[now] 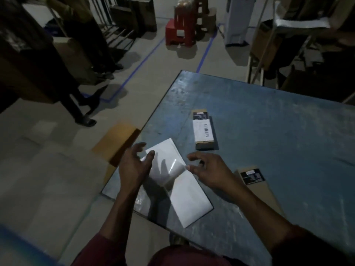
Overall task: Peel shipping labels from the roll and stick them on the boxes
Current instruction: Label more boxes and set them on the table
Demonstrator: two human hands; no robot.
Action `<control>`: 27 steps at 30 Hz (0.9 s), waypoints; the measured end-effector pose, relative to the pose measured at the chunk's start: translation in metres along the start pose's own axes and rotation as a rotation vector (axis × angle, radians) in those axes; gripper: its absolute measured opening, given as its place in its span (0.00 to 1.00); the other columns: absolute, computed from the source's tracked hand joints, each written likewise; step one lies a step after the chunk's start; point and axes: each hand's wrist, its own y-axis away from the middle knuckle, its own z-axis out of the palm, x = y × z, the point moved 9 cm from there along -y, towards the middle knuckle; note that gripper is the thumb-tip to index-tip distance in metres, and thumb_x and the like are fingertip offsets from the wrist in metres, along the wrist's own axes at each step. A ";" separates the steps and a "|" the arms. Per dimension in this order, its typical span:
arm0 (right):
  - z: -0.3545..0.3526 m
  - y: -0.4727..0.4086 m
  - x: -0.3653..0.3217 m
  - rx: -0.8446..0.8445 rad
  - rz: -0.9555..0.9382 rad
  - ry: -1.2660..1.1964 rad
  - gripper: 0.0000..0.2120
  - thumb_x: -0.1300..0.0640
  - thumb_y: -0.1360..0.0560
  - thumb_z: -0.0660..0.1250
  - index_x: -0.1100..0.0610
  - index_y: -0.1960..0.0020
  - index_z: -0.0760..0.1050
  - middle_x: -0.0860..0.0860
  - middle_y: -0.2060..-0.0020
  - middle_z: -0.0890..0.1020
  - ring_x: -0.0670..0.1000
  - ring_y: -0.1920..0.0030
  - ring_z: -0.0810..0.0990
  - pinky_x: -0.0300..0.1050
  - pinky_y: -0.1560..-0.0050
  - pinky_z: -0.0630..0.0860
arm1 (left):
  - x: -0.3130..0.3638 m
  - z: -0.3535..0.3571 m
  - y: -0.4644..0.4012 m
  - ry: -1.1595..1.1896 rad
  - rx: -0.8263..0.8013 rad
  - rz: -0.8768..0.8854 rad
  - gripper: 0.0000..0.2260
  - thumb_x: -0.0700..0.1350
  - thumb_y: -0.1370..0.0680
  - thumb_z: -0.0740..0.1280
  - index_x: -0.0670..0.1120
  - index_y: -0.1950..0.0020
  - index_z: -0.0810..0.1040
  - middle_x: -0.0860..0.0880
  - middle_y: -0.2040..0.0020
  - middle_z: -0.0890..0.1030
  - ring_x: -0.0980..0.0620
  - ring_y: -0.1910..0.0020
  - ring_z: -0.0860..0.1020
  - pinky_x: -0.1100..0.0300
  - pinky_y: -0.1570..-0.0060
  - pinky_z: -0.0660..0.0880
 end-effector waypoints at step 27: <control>0.005 -0.051 -0.022 0.027 0.278 -0.986 0.17 0.59 0.24 0.63 0.69 0.42 0.81 0.59 0.46 0.86 0.54 0.52 0.84 0.44 0.58 0.79 | 0.077 0.015 0.033 0.327 -0.861 0.464 0.19 0.42 0.29 0.83 0.52 0.40 0.87 0.57 0.41 0.86 0.53 0.39 0.83 0.47 0.35 0.78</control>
